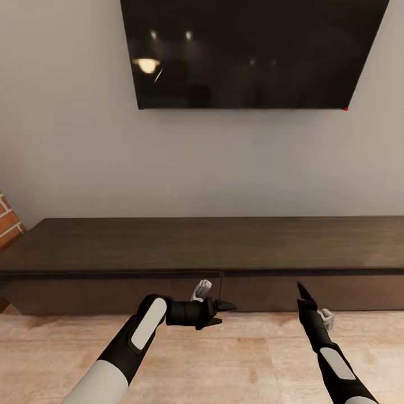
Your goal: Place each of the two pumpkins and all three candles from the living room inside a cabinet in the living room (use any cabinet), then make sure every cabinet is closed, and position the cauldron so it is next to a table in the living room.
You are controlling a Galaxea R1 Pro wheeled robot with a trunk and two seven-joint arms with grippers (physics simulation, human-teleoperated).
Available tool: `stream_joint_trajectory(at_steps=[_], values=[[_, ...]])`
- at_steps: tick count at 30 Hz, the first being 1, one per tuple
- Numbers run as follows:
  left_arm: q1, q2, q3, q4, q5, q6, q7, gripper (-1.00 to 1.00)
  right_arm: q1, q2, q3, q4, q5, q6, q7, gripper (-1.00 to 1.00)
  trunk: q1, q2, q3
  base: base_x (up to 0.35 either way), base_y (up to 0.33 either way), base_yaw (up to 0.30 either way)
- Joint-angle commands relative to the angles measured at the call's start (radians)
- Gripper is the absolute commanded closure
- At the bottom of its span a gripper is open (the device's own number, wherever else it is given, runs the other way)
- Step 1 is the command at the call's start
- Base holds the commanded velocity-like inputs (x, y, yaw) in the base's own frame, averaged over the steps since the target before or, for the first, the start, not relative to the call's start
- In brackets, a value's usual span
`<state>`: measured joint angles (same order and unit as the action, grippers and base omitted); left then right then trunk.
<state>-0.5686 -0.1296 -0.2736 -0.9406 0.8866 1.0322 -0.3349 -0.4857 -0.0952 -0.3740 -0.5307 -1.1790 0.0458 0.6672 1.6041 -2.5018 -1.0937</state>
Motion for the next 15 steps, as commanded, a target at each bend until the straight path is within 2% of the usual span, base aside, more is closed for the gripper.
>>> stream_joint_trajectory(at_steps=[1,7,12,15], values=[[0.000,0.000,0.001,0.000,-0.009,0.002,-0.009,-1.00,-0.001,0.000,0.000,0.001,-0.009,0.005,0.005,-1.00,0.000,0.000,-0.001,0.100,-0.010,0.000],[0.000,0.000,-0.023,0.000,-0.009,0.001,-0.010,-1.00,-0.001,-0.001,-0.004,0.012,-0.014,0.006,0.005,-1.00,0.000,0.000,-0.001,0.108,-0.003,0.000],[0.001,0.000,-0.027,0.000,-0.009,0.002,-0.010,-1.00,-0.001,-0.002,-0.007,0.047,-0.017,0.005,0.008,-1.00,0.000,0.000,-0.001,0.059,0.000,0.000],[0.001,0.000,-0.027,0.000,-0.009,0.002,-0.010,-1.00,-0.001,-0.002,-0.007,0.052,-0.017,0.005,0.010,-1.00,0.000,0.000,-0.001,0.200,0.000,0.000]])
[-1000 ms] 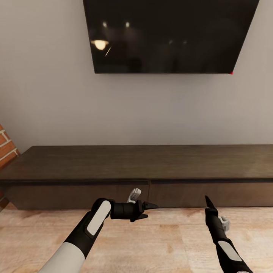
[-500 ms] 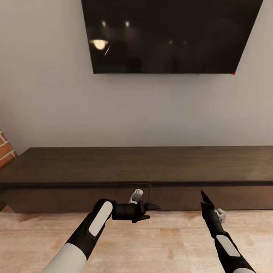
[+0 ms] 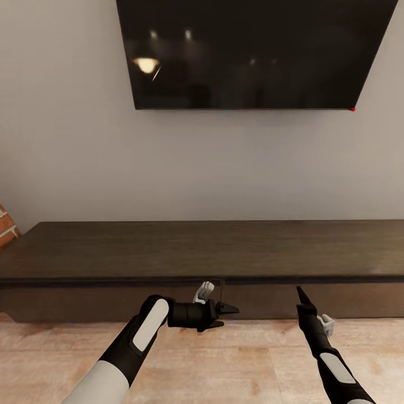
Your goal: Place each of the two pumpkins and all three candles from the living room inside a cabinet in the living room (use any cabinet), then make sure every cabinet is closed, and position the cauldron so it is next to a table in the living room.
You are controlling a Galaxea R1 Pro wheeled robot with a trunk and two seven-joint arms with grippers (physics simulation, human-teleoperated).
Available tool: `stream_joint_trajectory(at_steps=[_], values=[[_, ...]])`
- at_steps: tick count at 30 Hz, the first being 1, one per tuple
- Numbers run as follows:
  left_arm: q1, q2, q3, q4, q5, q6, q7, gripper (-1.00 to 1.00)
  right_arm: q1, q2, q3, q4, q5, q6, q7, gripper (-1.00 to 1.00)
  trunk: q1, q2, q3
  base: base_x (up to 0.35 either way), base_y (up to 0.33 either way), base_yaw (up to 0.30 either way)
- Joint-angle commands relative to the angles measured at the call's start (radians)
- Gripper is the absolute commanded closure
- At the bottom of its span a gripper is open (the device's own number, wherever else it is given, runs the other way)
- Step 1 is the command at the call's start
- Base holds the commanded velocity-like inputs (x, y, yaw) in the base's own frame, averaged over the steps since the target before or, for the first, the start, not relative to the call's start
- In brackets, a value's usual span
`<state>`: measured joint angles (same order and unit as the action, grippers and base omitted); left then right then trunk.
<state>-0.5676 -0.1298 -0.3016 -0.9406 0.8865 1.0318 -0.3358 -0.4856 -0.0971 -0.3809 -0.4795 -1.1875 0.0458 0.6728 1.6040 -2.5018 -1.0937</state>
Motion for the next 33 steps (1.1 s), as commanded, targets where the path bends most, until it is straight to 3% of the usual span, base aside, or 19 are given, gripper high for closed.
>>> stream_joint_trajectory(at_steps=[1,9,14,20,26,33], values=[[0.000,0.000,0.001,0.000,-0.008,0.002,-0.009,-1.00,-0.001,0.000,0.000,0.002,-0.009,0.005,0.006,-1.00,0.000,0.000,-0.001,0.117,0.000,0.000],[-0.001,0.001,0.001,0.000,-0.008,0.002,-0.011,-1.00,-0.001,-0.001,-0.001,0.010,-0.010,0.005,0.009,-1.00,0.000,0.000,-0.001,0.025,0.000,0.000],[0.000,0.001,0.001,0.000,-0.007,0.003,-0.011,-1.00,-0.001,0.000,-0.001,0.017,-0.012,0.005,0.010,-1.00,0.002,-0.001,-0.020,0.001,0.000,0.000],[0.002,0.001,0.001,0.000,-0.004,0.006,-0.014,-1.00,-0.001,0.000,-0.001,0.018,-0.013,0.004,0.012,-1.00,0.003,-0.002,-0.024,0.000,0.000,0.000],[0.036,0.001,-0.009,-0.002,0.028,0.008,-0.110,-1.00,-0.001,0.000,-0.001,0.018,-0.014,0.003,0.013,-1.00,0.004,-0.002,-0.036,0.000,0.000,0.000],[0.056,0.002,-0.026,-0.005,0.032,0.010,-0.124,-1.00,-0.001,0.000,0.000,0.018,-0.012,0.003,0.016,-1.00,0.004,-0.002,-0.036,0.024,0.000,0.000]])
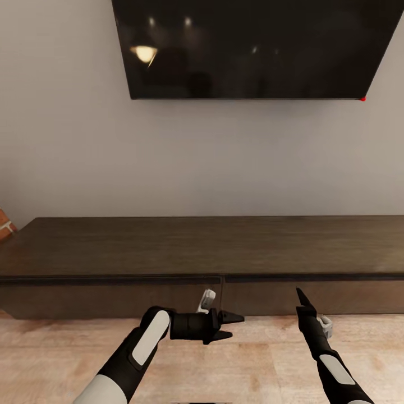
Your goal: Place each of the two pumpkins and all three candles from the living room inside a cabinet in the living room (use any cabinet), then make sure every cabinet is closed, and position the cauldron so it is next to a table in the living room.
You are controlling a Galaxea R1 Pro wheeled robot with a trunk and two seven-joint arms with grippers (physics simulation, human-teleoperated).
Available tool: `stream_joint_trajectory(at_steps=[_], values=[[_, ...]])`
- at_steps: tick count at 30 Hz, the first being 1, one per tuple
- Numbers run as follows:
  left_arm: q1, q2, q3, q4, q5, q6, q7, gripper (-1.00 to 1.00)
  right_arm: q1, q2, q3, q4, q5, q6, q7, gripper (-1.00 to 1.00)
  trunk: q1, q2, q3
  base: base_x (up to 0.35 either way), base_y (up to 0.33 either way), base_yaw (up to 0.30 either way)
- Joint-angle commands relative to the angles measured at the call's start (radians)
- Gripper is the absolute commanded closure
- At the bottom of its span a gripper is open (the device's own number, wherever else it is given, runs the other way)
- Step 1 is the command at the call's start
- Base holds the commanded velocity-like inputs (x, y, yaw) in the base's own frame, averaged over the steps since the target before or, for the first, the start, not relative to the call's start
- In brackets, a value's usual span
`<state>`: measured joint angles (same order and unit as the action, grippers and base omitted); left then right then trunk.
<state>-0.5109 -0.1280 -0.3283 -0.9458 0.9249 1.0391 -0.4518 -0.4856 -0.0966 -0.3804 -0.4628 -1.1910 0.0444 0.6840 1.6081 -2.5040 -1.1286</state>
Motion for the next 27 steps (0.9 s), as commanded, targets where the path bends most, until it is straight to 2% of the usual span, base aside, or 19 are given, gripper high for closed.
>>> stream_joint_trajectory(at_steps=[1,6,13,27], values=[[0.001,0.000,-0.001,0.000,-0.006,0.002,-0.008,-1.00,-0.001,0.000,0.000,0.001,-0.009,0.005,0.005,-1.00,0.000,0.000,-0.001,0.219,0.000,0.000],[0.003,0.000,-0.005,-0.001,-0.004,0.003,-0.008,-1.00,-0.001,0.000,0.000,0.001,-0.009,0.004,0.005,-1.00,0.000,0.000,-0.001,0.104,0.000,0.000],[0.003,0.000,-0.006,-0.001,0.020,0.002,-0.008,-1.00,-0.001,0.000,-0.001,0.001,-0.010,0.004,0.002,-1.00,0.000,0.000,-0.001,0.113,0.000,0.000],[0.003,-0.001,-0.008,-0.001,0.022,0.002,-0.008,-1.00,-0.001,0.000,-0.002,0.001,-0.010,0.005,-0.001,-1.00,0.000,0.000,-0.001,0.081,0.000,0.000]])
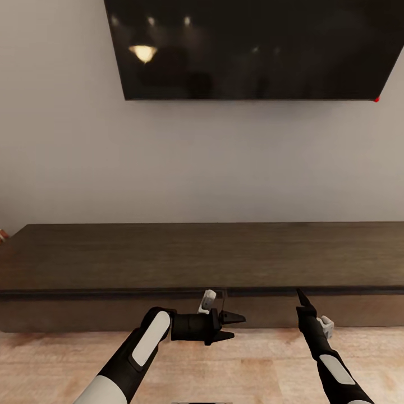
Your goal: Place each of the two pumpkins and all three candles from the living room inside a cabinet in the living room (use any cabinet), then make sure every cabinet is closed, and position the cauldron so it is next to a table in the living room.
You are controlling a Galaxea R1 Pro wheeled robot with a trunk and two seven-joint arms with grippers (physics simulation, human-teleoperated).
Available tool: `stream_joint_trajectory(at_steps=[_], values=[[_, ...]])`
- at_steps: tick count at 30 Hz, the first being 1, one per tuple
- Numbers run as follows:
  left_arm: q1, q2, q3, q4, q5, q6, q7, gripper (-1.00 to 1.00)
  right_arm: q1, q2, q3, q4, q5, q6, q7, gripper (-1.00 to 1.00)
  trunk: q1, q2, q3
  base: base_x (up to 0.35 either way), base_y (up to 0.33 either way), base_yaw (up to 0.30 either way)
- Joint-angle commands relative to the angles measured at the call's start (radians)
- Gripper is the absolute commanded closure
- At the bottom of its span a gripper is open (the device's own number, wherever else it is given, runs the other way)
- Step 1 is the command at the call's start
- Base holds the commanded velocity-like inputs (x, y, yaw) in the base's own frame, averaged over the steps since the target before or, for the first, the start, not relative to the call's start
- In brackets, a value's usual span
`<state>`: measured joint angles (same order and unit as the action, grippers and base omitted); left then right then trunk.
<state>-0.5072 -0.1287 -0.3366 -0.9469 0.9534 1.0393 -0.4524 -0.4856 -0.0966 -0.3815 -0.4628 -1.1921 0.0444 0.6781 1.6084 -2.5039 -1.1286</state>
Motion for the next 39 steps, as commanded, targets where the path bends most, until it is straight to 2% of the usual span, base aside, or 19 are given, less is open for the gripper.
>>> stream_joint_trajectory(at_steps=[1,5,14,39], values=[[-0.001,0.000,0.001,0.000,-0.007,0.002,-0.008,-1.00,-0.001,0.000,0.000,0.001,-0.009,0.005,0.005,-1.00,0.000,0.000,-0.001,0.010,0.000,0.000],[0.000,0.000,0.001,0.000,-0.007,0.002,-0.008,-1.00,-0.001,0.000,0.000,0.001,-0.008,0.005,0.004,-1.00,0.000,0.000,-0.001,0.004,0.000,0.000],[0.001,0.000,-0.001,0.000,-0.007,0.002,-0.008,-1.00,-0.001,0.000,0.000,0.001,-0.007,0.005,0.004,-1.00,0.003,-0.002,-0.024,0.000,0.000,0.000],[0.009,0.000,-0.002,-0.004,-0.007,0.001,-0.008,-1.00,-0.001,0.001,-0.001,0.001,-0.007,0.004,0.004,-1.00,0.003,-0.002,-0.024,0.044,0.008,0.000]])
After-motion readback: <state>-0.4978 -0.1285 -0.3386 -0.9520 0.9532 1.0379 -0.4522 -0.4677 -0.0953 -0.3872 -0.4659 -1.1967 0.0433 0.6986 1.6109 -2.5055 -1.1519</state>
